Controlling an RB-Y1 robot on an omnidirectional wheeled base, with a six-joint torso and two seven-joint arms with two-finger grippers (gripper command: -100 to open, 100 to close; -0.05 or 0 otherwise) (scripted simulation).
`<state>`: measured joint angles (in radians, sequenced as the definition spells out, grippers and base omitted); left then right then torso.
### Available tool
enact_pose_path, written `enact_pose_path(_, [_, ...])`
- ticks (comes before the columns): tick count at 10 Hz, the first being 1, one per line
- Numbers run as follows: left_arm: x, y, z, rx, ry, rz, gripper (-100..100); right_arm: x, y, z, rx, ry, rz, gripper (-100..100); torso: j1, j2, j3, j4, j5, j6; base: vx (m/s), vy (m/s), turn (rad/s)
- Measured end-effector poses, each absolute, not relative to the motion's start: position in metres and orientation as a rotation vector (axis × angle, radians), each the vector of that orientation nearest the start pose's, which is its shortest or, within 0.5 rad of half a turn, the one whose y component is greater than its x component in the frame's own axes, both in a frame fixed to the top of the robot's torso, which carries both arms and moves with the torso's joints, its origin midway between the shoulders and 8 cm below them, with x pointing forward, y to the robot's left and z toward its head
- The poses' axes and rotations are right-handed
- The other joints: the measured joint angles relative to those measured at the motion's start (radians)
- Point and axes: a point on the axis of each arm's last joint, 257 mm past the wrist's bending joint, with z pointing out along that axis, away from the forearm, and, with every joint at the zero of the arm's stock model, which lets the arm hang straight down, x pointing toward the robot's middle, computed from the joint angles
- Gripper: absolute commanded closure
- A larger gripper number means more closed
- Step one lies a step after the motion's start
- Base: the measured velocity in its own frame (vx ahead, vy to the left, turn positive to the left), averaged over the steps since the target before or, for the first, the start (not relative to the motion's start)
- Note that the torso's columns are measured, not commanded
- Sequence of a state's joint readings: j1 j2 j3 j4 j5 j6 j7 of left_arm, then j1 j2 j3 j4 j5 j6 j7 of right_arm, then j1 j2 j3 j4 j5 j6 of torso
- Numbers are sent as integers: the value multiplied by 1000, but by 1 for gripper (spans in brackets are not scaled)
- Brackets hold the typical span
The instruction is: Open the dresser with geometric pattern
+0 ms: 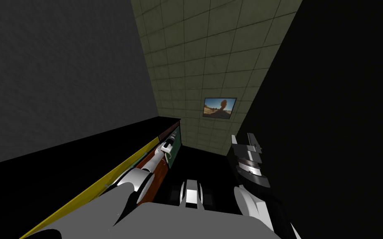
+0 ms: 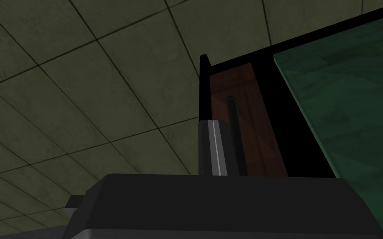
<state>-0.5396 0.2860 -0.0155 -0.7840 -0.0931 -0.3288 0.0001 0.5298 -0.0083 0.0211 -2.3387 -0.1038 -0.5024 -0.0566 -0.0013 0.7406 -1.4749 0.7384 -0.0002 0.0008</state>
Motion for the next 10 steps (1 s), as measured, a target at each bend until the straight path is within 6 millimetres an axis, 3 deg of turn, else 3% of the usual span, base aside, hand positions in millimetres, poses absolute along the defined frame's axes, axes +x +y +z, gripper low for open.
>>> enact_pose_path(1, [671,272,-203,-821,1365,-1012,100,329,-285,41,711,514,1440,0,-1,2,2,1,-1,-1,-69,-28,2])
enact_pose_path(3, [678,275,-210,-844,1383,-998,100,329,-285,41,711,514,1440,0,2,-6,-3,-1,0,-1,-60,-26,-60])
enact_pose_path(5, [690,272,-199,-854,1362,-1010,100,329,-285,41,711,514,1440,0,1,0,1,1,0,-1,-102,-26,-24])
enact_pose_path(7, [693,273,-204,-874,1379,-997,100,329,-285,41,711,514,1440,0,3,-7,-3,-2,1,-1,-5,-2,4])
enact_pose_path(8, [693,273,-205,-875,1380,-996,-100,329,-285,41,711,514,1440,0,2,-6,-3,-2,1,-1,25,102,-14])
enact_pose_path(10, [692,274,-207,-875,1384,-995,-100,329,-285,41,711,515,1439,0,9,-5,-3,-1,2,-1,60,178,-17])
